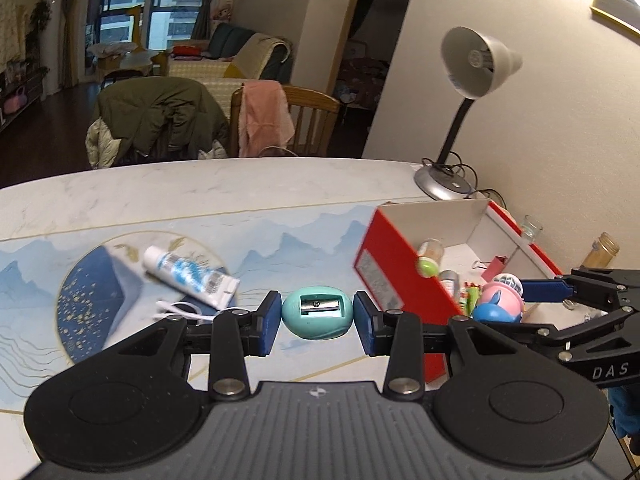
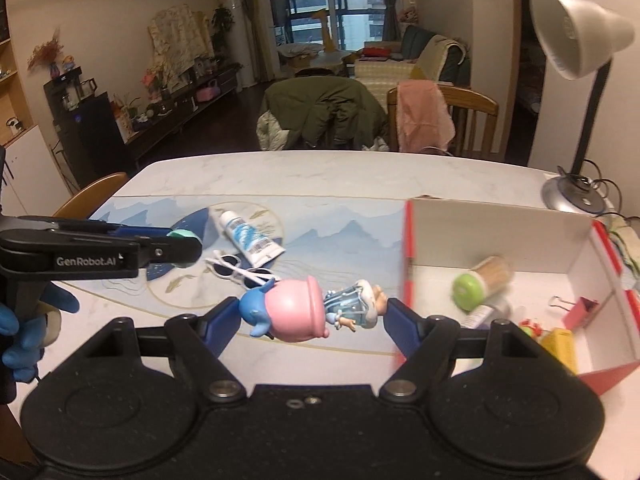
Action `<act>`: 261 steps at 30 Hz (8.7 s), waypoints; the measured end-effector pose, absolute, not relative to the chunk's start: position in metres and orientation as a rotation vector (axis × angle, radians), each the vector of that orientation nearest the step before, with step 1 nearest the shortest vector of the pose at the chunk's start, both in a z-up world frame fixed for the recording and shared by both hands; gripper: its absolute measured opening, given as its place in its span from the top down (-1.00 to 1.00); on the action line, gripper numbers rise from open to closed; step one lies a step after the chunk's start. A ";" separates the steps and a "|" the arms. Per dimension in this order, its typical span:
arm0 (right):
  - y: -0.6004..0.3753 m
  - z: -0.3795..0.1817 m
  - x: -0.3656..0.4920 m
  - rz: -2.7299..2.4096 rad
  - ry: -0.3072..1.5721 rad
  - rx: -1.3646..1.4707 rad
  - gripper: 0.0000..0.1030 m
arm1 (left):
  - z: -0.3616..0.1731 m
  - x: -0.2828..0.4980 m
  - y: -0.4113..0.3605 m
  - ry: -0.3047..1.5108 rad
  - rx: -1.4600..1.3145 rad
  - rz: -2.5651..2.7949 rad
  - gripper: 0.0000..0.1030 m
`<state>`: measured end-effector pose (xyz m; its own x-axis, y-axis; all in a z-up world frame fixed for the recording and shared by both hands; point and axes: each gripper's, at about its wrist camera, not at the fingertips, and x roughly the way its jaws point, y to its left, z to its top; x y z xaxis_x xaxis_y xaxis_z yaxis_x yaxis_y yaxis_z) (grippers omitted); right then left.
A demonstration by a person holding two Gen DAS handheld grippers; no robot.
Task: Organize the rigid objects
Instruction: 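Carry sharpener and figurine into the shoebox and open both tools, then withdraw both tools from the shoebox back over the mat, then grasp the white sunglasses with left tool while right tool grasps the toothpaste tube, then carry sunglasses and toothpaste into the shoebox and open both tools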
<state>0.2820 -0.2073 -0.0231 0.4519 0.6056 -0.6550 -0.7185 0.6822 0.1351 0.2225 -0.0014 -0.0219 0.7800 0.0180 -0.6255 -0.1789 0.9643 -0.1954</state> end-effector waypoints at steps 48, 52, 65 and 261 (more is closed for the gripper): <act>-0.358 -0.079 0.459 0.675 0.836 -0.169 -0.51 | -0.086 0.411 -0.211 0.938 -0.025 -0.034 0.25; -0.347 -0.088 0.474 0.670 0.873 -0.173 -0.50 | -0.093 0.424 -0.218 0.968 -0.031 -0.035 0.25; -0.314 -0.106 0.497 0.617 0.972 -0.221 -0.51 | -0.115 0.448 -0.220 1.062 -0.060 -0.018 0.25; 0.017 -0.091 0.401 0.904 0.904 -0.333 0.29 | -0.177 0.279 0.119 0.801 0.126 -0.282 0.18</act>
<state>0.4007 0.0174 -0.0907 0.2949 0.5331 -0.7930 -0.7930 0.5995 0.1082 0.2788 0.1188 -0.1770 0.6611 -0.2016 -0.7227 0.2965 0.9550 0.0048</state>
